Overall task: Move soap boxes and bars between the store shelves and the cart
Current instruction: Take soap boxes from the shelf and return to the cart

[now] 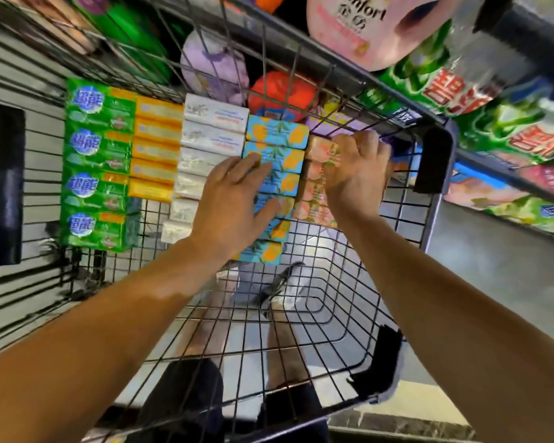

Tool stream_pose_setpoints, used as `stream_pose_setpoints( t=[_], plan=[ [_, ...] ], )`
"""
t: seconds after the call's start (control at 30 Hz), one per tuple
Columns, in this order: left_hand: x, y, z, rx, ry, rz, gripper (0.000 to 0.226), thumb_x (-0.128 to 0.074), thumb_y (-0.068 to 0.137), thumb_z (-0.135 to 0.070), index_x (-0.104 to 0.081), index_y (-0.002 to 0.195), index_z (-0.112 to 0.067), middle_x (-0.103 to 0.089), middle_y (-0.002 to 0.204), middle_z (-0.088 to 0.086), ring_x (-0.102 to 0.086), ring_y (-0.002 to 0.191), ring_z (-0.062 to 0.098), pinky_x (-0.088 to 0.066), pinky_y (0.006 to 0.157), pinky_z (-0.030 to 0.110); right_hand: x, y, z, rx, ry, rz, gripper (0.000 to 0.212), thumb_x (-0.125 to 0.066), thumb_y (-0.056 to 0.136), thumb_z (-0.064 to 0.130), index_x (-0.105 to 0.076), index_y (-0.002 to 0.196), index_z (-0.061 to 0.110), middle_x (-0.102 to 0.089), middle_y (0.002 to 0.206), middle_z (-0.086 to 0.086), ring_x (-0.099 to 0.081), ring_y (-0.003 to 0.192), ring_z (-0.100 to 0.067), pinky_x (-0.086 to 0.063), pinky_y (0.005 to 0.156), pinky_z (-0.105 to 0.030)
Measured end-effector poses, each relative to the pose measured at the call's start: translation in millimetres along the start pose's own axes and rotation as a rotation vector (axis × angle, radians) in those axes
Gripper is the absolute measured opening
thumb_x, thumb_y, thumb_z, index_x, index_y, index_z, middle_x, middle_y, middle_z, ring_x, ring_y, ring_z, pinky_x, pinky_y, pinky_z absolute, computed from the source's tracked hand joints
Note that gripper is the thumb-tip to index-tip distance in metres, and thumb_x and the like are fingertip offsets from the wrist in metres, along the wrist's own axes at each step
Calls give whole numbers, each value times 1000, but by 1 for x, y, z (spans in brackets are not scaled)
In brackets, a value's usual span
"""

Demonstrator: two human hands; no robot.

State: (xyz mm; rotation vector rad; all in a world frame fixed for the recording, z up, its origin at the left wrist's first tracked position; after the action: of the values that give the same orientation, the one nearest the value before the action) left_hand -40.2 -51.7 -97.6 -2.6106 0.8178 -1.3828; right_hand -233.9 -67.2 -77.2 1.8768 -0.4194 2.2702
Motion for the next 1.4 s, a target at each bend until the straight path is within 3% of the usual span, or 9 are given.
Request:
stream_pose_setpoints(
  t=[0.2,0.33,0.43,0.57,0.73,0.93,1.07,1.27,1.4],
  plan=[
    [17,0,-19,39,-201,6,62,-59,89,-35,-45,145,-15,-43,150,9,-34,138,30,-21,115,25,47,-33,-4,-40,142,-133,36,-75,82,25,-68,115,14,-66,104,-8,-58,95,-35,-42,80,-41],
    [38,-3,-57,-122,-398,1,66,-66,85,-5,-44,146,-18,-46,140,-7,-33,128,-2,-15,101,-4,69,-57,5,30,432,-17,37,-72,87,31,-69,119,13,-66,94,8,-58,84,-11,-47,80,-28],
    [36,-9,-62,-145,-468,135,68,-72,86,-12,-43,145,-28,-49,130,-14,-41,116,-8,-31,94,-1,64,-74,12,-73,681,201,38,-70,87,6,-65,123,15,-59,89,26,-57,78,17,-40,75,-1],
    [27,-20,-38,-142,-441,237,66,-77,82,-24,-49,143,-26,-57,125,-3,-53,116,9,-44,98,23,35,-97,19,-260,922,427,45,-73,87,5,-59,129,15,-69,102,11,-64,85,12,-49,68,-7],
    [21,-28,-19,-88,-363,263,62,-68,81,-28,-50,140,-31,-57,114,1,-53,104,10,-39,85,8,16,-110,27,-311,972,426,46,-72,85,-3,-57,128,6,-60,111,1,-56,87,25,-45,61,0],
    [21,-28,0,76,-570,119,51,-64,85,-24,-55,136,-23,-59,122,4,-59,108,16,-53,92,34,3,-109,8,-444,975,217,41,-76,87,21,-63,125,14,-64,122,3,-60,109,-6,-53,86,-22],
    [25,-29,24,169,-620,18,42,-65,93,-16,-55,134,-21,-61,123,3,-62,105,13,-53,84,22,-16,-118,-38,-578,816,84,32,-74,88,28,-64,117,20,-64,117,6,-59,112,-12,-48,99,-34],
    [25,-32,43,278,-635,-57,36,-60,96,-11,-54,132,-13,-62,110,-2,-57,85,-14,-42,69,4,-62,-107,-40,-436,547,251,60,-72,82,11,-50,138,7,-40,145,-10,-28,142,-20,-21,118,-25],
    [20,-32,51,297,-629,-79,37,-60,97,-13,-54,134,-11,-62,105,-7,-56,81,-18,-41,68,3,-73,-120,-39,-521,572,247,70,-70,81,6,-41,144,10,-41,145,-7,-26,138,-17,-25,117,-30]
  ],
)
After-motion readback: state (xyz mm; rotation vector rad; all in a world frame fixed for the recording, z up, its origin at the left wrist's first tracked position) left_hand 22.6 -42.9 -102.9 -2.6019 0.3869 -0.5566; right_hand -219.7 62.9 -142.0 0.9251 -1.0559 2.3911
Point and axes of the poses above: each hand's wrist, its own y-axis towards the middle knuckle, its own x-axis out of the back of the hand, z = x × y, the point moved 9 cm from there along y, towards the middle knuckle
